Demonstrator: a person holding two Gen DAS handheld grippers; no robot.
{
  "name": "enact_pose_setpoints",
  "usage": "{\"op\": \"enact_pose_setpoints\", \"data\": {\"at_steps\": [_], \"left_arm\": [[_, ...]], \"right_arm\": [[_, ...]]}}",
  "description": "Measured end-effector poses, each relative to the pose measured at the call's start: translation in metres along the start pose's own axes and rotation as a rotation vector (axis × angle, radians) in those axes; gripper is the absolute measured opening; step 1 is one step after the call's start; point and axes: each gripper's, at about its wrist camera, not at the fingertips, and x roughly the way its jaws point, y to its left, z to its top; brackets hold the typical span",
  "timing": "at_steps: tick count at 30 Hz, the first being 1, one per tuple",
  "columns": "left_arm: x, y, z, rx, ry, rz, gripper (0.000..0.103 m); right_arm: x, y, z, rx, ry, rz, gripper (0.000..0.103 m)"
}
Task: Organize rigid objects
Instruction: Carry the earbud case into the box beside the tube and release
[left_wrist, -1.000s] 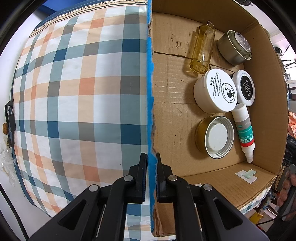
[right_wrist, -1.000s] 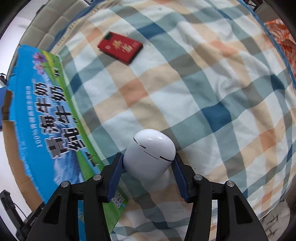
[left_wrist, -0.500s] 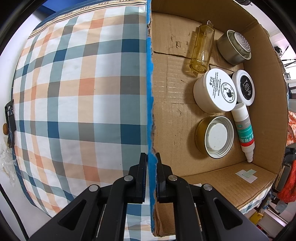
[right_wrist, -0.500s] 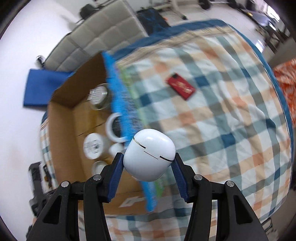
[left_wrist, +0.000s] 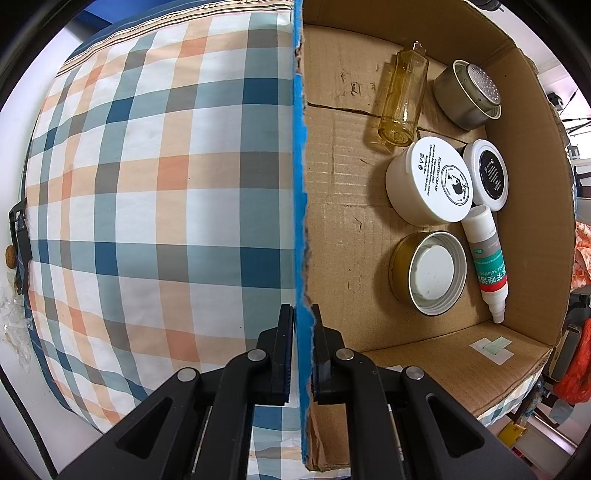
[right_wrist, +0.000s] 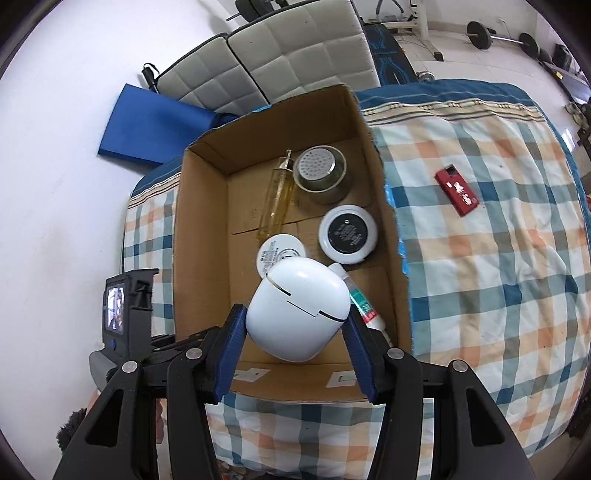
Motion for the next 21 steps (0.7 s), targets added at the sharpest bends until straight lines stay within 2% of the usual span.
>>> {"op": "enact_pose_setpoints", "data": {"at_steps": [9, 15, 21], "left_arm": [[0.000, 0.002, 0.000, -0.003, 0.000, -0.004, 0.005], [0.000, 0.002, 0.000, -0.001, -0.001, -0.003, 0.005], [0.000, 0.002, 0.000, 0.002, 0.000, -0.004, 0.005]], "right_arm": [[0.010, 0.014, -0.001, -0.034, 0.032, 0.006, 0.055], [0.053, 0.008, -0.019, -0.030, 0.144, -0.007, 0.055], [0.102, -0.006, -0.038, -0.022, 0.246, -0.074, 0.055]]}}
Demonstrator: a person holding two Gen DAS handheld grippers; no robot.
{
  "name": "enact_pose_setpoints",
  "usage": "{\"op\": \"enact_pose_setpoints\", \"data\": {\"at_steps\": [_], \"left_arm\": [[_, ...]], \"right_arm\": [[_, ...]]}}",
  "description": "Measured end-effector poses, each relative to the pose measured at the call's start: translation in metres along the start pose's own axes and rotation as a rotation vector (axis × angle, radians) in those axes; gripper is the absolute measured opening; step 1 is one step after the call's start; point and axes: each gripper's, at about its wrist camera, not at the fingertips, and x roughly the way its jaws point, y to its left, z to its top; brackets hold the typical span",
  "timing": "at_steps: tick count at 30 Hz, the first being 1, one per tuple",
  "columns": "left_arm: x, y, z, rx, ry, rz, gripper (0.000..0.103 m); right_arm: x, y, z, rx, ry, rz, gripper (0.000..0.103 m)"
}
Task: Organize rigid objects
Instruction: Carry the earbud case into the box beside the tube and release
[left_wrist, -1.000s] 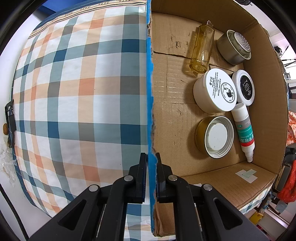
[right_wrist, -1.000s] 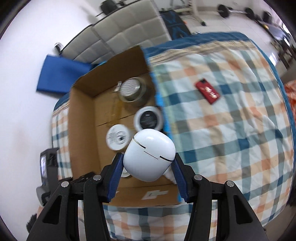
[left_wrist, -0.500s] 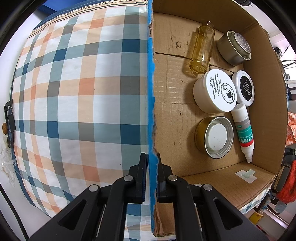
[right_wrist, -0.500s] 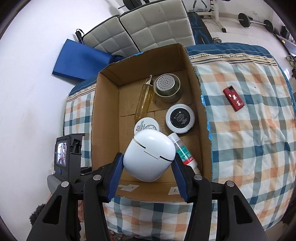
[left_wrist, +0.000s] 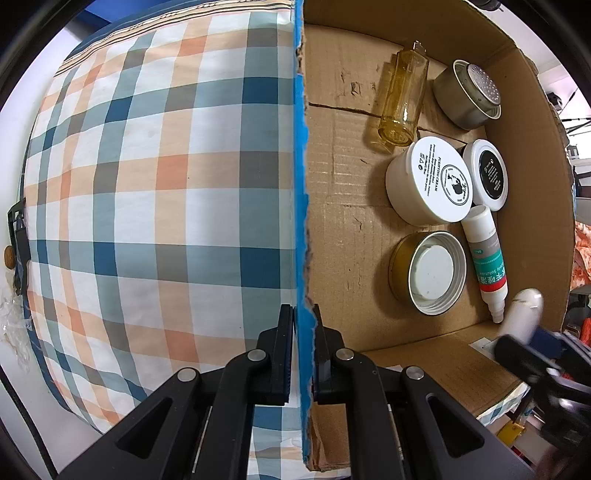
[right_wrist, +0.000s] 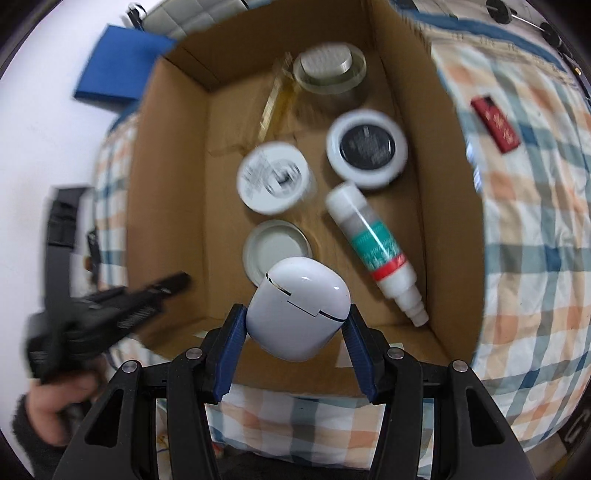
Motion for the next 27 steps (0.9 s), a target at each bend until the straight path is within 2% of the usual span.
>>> {"op": "enact_pose_setpoints", "data": {"at_steps": [8, 18, 20, 21, 22, 25, 27], "left_arm": [[0.001, -0.001, 0.000, 0.005, 0.002, 0.001, 0.005], [0.002, -0.001, 0.000, 0.006, 0.003, -0.002, 0.005], [0.002, -0.001, 0.000, 0.005, 0.004, -0.004, 0.005], [0.002, -0.001, 0.001, 0.005, 0.003, -0.004, 0.005], [0.002, -0.001, 0.000, 0.004, 0.003, -0.003, 0.005], [0.002, -0.002, 0.001, 0.005, 0.005, -0.003, 0.005], [0.002, -0.002, 0.001, 0.004, 0.005, -0.004, 0.005]], "right_arm": [[0.028, -0.007, -0.001, 0.003, 0.045, -0.049, 0.055], [0.032, -0.002, 0.003, -0.004, 0.074, -0.090, 0.056], [0.026, 0.002, 0.003, -0.014, 0.051, -0.136, 0.068], [0.021, 0.006, 0.003, -0.027, 0.031, -0.147, 0.086], [0.015, 0.009, 0.003, -0.036, 0.004, -0.153, 0.093], [-0.002, 0.018, 0.004, -0.047, -0.047, -0.179, 0.095], [-0.015, 0.019, 0.005, -0.033, -0.085, -0.179, 0.103]]}}
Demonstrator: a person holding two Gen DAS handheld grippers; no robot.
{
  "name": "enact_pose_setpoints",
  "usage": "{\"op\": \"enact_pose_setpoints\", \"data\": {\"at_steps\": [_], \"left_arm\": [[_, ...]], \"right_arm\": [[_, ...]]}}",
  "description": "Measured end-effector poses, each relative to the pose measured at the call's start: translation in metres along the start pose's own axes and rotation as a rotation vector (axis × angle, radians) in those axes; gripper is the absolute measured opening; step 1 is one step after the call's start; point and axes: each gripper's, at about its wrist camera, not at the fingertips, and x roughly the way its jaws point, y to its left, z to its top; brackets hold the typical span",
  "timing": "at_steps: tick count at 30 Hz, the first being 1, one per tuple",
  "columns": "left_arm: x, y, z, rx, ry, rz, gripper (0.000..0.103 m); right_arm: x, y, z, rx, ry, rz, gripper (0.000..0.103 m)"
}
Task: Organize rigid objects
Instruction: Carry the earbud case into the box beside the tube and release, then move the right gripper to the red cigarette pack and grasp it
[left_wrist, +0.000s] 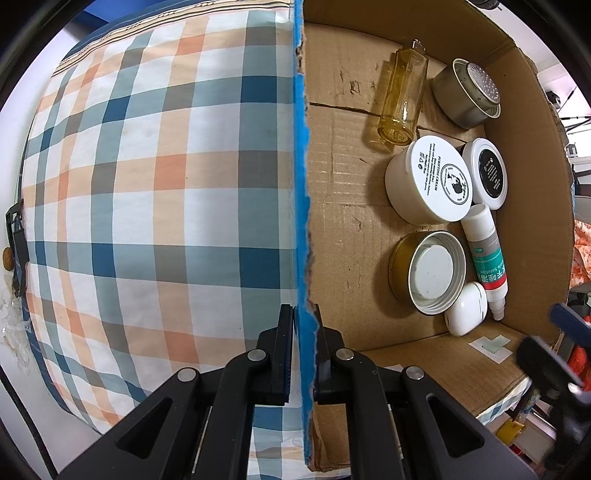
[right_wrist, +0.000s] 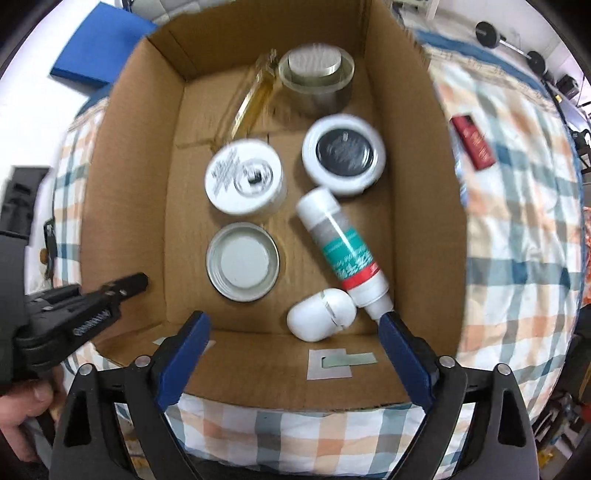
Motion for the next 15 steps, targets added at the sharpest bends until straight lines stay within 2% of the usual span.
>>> {"op": "enact_pose_setpoints", "data": {"at_steps": [5, 15], "left_arm": [[0.001, 0.000, 0.001, 0.002, 0.000, 0.002, 0.005], [0.001, -0.002, 0.002, 0.005, 0.002, 0.007, 0.005]], "right_arm": [[-0.022, -0.004, 0.008, 0.019, -0.058, -0.042, 0.103], [-0.061, -0.002, 0.006, 0.010, -0.138, -0.017, 0.103]]}}
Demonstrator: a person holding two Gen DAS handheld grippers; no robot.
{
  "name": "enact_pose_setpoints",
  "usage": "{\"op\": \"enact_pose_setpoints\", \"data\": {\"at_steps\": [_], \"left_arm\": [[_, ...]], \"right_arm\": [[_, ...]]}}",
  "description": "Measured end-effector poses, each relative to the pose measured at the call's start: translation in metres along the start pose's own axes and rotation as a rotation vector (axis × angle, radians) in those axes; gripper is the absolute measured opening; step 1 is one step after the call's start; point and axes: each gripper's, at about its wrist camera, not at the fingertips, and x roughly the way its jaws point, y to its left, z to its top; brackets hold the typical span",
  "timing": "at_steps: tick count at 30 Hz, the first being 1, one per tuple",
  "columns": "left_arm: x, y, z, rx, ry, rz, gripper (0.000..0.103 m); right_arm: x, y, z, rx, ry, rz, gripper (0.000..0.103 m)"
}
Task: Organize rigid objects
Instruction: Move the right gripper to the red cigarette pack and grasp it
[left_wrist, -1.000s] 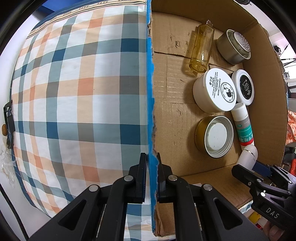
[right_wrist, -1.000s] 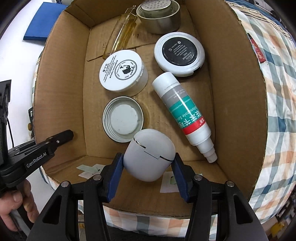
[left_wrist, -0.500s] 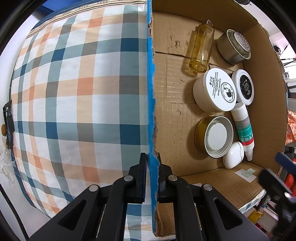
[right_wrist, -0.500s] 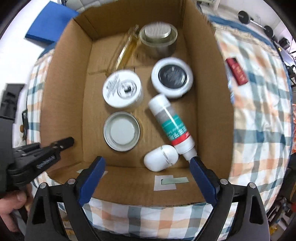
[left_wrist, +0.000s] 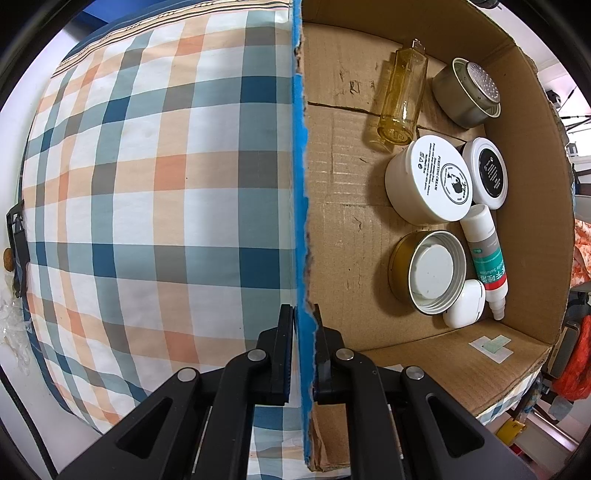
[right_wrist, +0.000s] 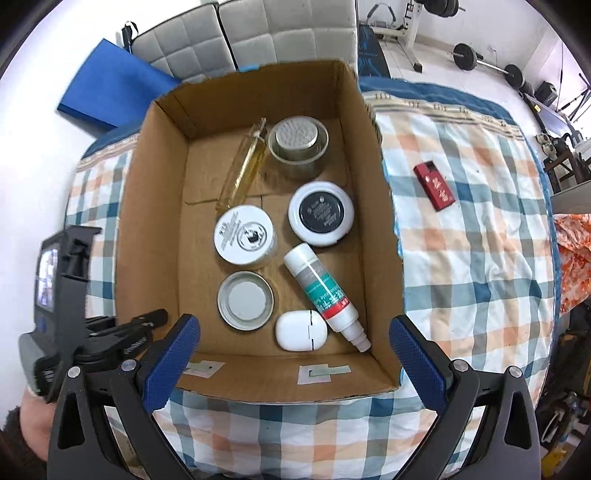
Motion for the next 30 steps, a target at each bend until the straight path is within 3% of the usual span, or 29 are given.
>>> {"op": "enact_pose_setpoints", "data": {"at_steps": [9, 12, 15, 20, 27, 30], "left_arm": [[0.001, -0.003, 0.002, 0.003, 0.003, 0.006, 0.005], [0.002, -0.004, 0.002, -0.002, 0.003, 0.004, 0.005], [0.002, -0.004, 0.004, -0.008, 0.004, 0.009, 0.005], [0.004, -0.004, 0.006, -0.013, 0.006, 0.015, 0.005], [0.004, -0.007, 0.009, -0.020, 0.015, 0.033, 0.005], [0.004, -0.008, 0.009, -0.025, 0.018, 0.043, 0.005]], "right_arm": [[-0.017, -0.026, 0.013, 0.055, -0.058, 0.079, 0.103], [-0.023, -0.047, 0.025, 0.063, -0.137, 0.057, 0.103], [-0.019, -0.084, 0.044, 0.113, -0.123, 0.009, 0.103], [0.014, -0.158, 0.081, 0.214, -0.100, -0.083, 0.103], [0.099, -0.195, 0.122, 0.166, 0.034, -0.173, 0.103], [0.128, -0.201, 0.131, 0.141, 0.065, -0.200, 0.097]]}}
